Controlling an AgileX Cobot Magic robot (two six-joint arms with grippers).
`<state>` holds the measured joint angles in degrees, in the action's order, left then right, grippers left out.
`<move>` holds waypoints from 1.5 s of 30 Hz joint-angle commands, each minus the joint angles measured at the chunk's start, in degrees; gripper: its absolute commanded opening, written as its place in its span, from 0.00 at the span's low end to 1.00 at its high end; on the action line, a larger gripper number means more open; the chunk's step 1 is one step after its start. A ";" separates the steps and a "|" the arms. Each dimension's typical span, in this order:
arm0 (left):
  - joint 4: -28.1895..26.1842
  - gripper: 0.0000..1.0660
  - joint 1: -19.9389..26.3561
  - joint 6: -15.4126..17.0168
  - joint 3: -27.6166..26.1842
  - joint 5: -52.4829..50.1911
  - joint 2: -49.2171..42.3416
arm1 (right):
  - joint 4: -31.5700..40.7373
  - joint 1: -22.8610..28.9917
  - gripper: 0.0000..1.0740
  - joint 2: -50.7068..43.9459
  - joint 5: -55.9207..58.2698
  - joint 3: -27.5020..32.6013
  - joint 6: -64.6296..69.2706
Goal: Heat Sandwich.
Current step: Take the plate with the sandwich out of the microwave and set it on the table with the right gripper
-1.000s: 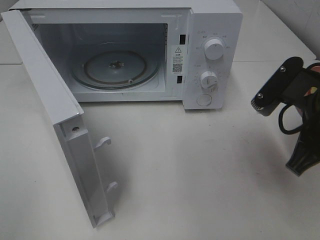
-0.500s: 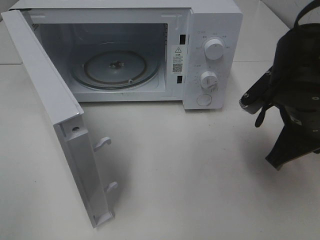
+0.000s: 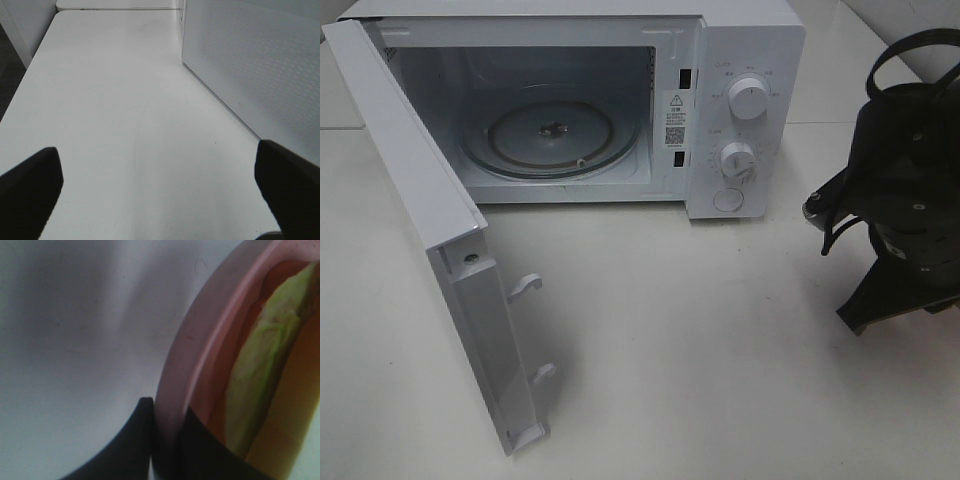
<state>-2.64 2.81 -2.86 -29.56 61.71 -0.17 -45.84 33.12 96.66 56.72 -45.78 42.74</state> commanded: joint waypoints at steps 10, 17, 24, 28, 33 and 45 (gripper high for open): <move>-0.40 0.94 0.00 0.06 0.00 -0.57 -0.57 | -6.07 -0.40 0.07 2.35 -4.98 3.78 8.19; -0.40 0.94 0.00 0.06 0.00 -0.57 -0.57 | -9.97 -0.40 0.07 2.35 -7.10 5.90 13.87; -0.40 0.94 0.00 0.06 0.00 -0.57 -0.57 | -9.97 -2.41 0.07 3.78 -10.71 6.88 14.27; -0.40 0.94 0.00 0.06 0.00 -0.57 -0.57 | -10.20 -3.72 0.07 6.76 -12.09 6.82 14.67; -0.40 0.94 0.00 0.06 0.00 -0.57 -0.57 | -10.66 -3.72 0.07 9.34 -13.98 6.82 15.93; -0.40 0.94 0.00 0.06 0.00 -0.57 -0.57 | -10.71 -3.72 0.12 12.43 -16.16 6.76 18.33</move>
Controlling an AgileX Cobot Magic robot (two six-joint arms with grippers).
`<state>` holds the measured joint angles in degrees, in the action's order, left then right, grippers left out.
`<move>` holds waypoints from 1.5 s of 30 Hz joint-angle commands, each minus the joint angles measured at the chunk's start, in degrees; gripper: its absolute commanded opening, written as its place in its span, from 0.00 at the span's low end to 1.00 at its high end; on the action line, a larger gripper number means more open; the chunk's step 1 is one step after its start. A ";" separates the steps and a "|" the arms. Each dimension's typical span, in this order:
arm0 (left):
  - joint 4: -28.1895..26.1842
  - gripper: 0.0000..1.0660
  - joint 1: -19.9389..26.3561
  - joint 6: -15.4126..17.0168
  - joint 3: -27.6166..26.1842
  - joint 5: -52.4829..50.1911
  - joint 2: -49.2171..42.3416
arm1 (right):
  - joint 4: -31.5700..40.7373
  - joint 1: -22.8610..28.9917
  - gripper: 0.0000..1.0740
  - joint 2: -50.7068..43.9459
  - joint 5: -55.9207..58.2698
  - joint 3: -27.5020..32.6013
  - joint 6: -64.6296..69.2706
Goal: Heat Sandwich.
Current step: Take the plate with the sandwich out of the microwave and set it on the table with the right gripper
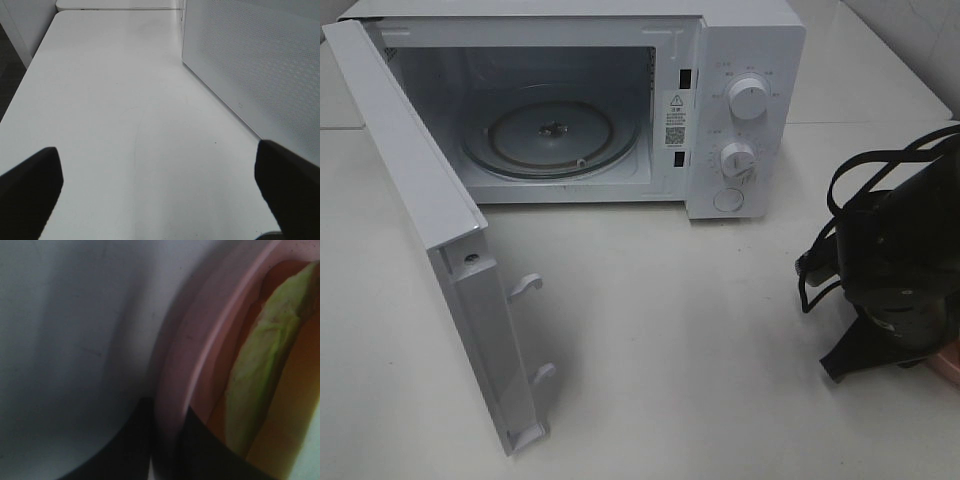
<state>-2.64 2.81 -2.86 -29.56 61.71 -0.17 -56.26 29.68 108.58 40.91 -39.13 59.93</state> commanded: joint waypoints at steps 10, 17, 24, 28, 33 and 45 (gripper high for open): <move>-0.40 0.94 0.00 0.06 0.00 -0.57 -0.57 | -0.29 -0.29 0.20 0.34 -0.34 0.11 1.15; -0.40 0.94 0.00 0.06 0.00 -0.57 -0.57 | -0.06 -0.29 0.25 -1.95 -0.29 0.11 0.74; -0.40 0.94 0.00 0.06 0.00 -0.57 -0.57 | 4.35 -0.29 0.66 -3.09 -0.97 0.06 -4.01; -0.40 0.94 0.00 0.06 0.00 -0.57 -0.57 | 8.88 -0.29 0.76 -5.56 -0.92 -0.57 -8.19; -0.40 0.94 0.00 0.06 0.00 -0.57 -0.57 | 16.84 -0.29 0.72 -10.31 0.34 -1.66 -16.84; -0.40 0.94 0.00 0.06 0.00 -0.57 -0.57 | 28.19 -0.29 0.71 -28.59 8.48 -2.58 -31.46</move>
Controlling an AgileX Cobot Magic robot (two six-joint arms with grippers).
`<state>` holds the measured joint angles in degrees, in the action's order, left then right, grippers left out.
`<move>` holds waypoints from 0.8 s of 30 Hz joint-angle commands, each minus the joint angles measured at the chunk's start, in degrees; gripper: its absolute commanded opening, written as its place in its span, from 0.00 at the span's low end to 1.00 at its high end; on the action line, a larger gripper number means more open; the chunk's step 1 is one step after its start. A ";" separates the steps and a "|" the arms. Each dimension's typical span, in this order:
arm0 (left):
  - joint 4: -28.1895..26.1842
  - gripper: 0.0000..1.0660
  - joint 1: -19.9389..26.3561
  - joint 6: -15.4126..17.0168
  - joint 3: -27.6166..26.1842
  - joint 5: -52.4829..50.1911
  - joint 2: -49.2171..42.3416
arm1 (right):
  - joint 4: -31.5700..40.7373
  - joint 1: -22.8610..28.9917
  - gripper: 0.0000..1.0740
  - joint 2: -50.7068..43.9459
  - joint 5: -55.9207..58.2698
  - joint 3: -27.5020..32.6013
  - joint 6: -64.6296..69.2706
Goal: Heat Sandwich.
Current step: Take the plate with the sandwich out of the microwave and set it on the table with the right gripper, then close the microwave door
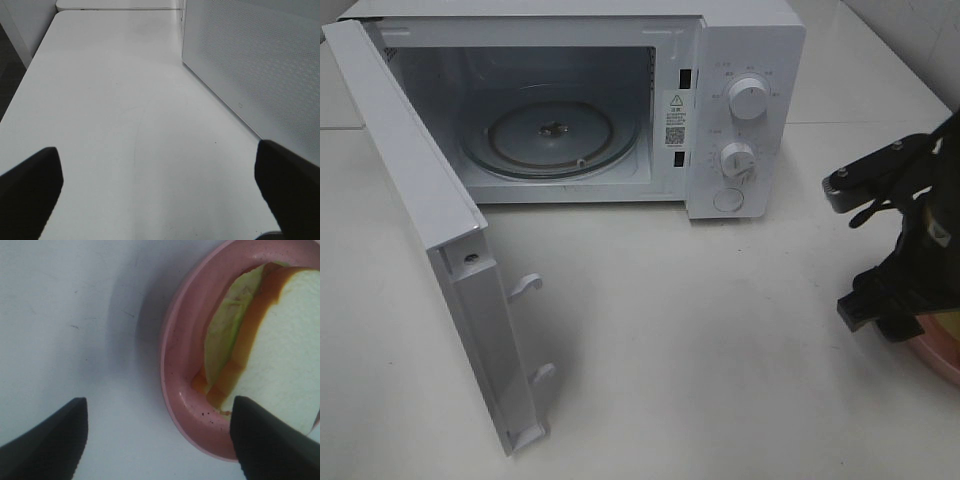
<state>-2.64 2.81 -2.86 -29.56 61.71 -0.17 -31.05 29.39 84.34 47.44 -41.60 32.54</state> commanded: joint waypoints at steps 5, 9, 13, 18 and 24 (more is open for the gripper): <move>-0.40 0.94 0.00 0.06 0.00 -0.57 -0.57 | 8.42 0.00 0.71 -10.89 3.09 -0.11 -8.71; -0.40 0.94 0.00 0.06 0.00 -0.57 -0.57 | 13.18 0.00 0.71 -17.88 4.13 -0.11 -13.12; -0.40 0.94 0.00 0.06 0.00 -0.57 -0.57 | 19.54 0.00 0.71 -26.41 5.96 -0.11 -19.94; -0.40 0.94 0.00 0.06 0.00 -0.57 -0.57 | 24.92 0.00 0.71 -34.21 9.05 -0.11 -25.38; -0.40 0.94 0.00 0.06 0.00 -0.57 -0.57 | 27.85 0.00 0.71 -42.28 13.01 -0.11 -28.48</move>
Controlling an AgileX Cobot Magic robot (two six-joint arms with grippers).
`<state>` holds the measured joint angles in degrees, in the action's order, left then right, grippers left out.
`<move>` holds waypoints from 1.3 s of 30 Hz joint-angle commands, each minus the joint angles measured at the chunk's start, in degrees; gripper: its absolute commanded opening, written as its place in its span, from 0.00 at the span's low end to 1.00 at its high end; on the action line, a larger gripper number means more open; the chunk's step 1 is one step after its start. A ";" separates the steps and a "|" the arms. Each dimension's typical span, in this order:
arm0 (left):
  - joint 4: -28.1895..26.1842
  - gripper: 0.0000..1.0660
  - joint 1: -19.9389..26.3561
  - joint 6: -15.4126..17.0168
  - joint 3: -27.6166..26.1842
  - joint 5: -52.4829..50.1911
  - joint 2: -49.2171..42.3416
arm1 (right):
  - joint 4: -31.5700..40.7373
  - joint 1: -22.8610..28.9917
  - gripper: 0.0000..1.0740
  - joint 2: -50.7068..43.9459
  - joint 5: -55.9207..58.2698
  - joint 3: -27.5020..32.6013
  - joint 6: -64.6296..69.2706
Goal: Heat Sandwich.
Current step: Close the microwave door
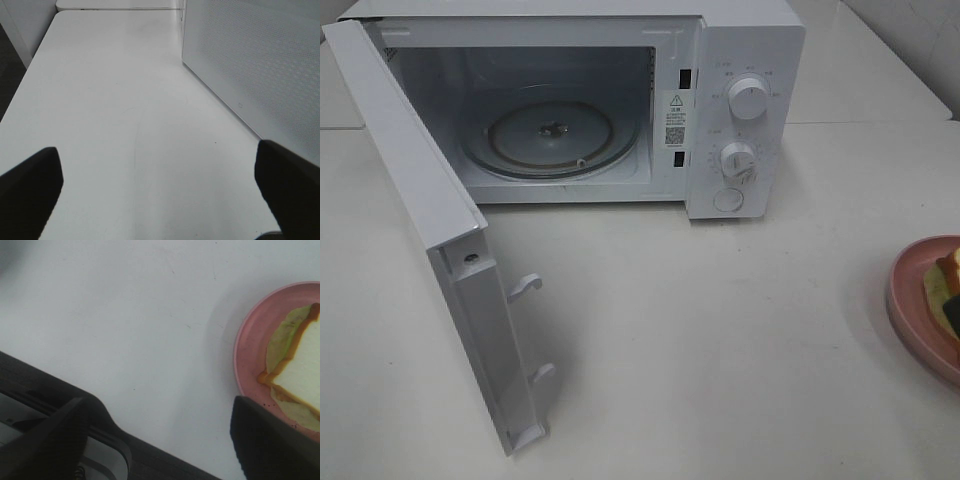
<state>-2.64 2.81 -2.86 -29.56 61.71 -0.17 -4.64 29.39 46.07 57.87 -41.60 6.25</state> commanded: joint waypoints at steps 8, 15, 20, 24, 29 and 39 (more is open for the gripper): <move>-0.40 0.94 0.00 0.06 0.00 -0.57 -0.57 | 2.29 0.00 0.71 -17.19 9.91 0.00 -3.50; -0.40 0.94 0.00 0.06 0.00 -0.57 -0.57 | 2.29 0.00 0.71 -28.02 11.29 1.26 -4.76; -0.40 0.94 0.00 0.06 0.00 -0.57 -0.57 | 2.12 -2.75 0.71 -34.49 10.77 5.16 -4.76; -0.40 0.94 0.00 0.06 0.00 -0.57 -0.57 | 2.12 -6.13 0.71 -37.87 8.65 7.73 -4.81; -0.40 0.94 0.00 0.06 0.00 -0.57 -0.57 | 2.12 -11.80 0.71 -42.74 2.64 11.06 -5.61; -0.40 0.94 0.00 0.06 0.00 -0.57 -0.57 | 2.18 -21.43 0.70 -47.78 -0.69 13.06 -5.39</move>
<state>-2.64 2.81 -2.86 -29.56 61.71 -0.17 -2.69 9.45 -0.17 57.87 -28.76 1.66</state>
